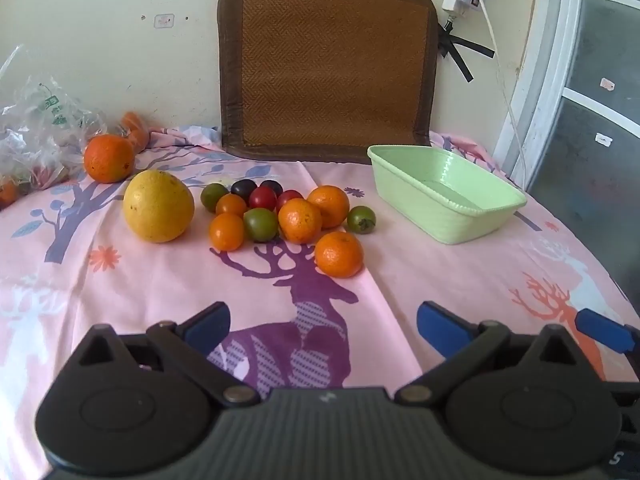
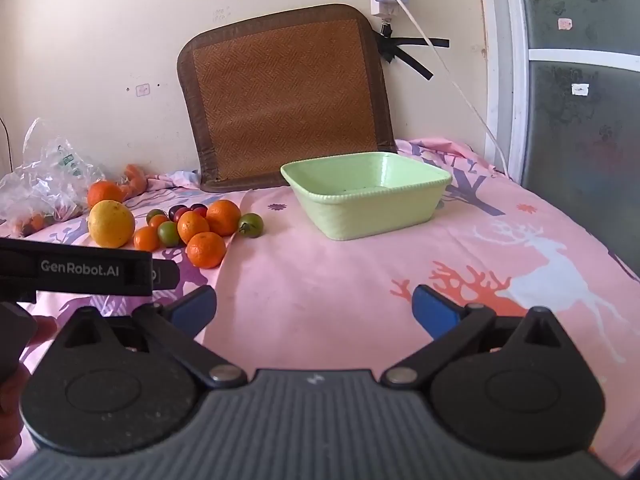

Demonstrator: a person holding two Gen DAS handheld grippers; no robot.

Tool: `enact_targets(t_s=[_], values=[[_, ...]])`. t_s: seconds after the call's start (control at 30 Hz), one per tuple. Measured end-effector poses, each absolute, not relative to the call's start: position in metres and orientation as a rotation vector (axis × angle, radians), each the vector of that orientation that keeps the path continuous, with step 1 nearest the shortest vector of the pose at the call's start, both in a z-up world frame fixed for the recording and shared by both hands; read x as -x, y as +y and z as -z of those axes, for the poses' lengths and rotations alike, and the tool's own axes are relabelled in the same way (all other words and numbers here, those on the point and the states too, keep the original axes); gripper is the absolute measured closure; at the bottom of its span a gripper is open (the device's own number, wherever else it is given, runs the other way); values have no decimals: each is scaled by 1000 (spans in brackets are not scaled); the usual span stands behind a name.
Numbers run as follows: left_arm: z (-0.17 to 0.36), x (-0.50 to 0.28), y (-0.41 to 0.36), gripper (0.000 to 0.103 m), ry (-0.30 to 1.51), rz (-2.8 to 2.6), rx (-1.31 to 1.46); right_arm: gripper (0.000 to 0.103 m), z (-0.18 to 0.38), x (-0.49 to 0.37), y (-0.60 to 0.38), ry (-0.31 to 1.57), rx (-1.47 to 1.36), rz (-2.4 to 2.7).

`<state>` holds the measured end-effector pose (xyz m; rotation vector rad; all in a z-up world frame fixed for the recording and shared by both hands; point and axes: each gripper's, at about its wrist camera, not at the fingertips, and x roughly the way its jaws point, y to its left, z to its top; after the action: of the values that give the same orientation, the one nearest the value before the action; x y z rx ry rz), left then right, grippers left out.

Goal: Organize fruits

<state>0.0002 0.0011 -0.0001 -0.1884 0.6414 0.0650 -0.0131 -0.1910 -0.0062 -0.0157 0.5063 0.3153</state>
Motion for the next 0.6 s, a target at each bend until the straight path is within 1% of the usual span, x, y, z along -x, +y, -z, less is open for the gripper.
enact_targets(t_s=[0.6], values=[[4, -1, 7, 0, 664, -114, 175, 0, 9, 13, -195, 511, -11, -333]])
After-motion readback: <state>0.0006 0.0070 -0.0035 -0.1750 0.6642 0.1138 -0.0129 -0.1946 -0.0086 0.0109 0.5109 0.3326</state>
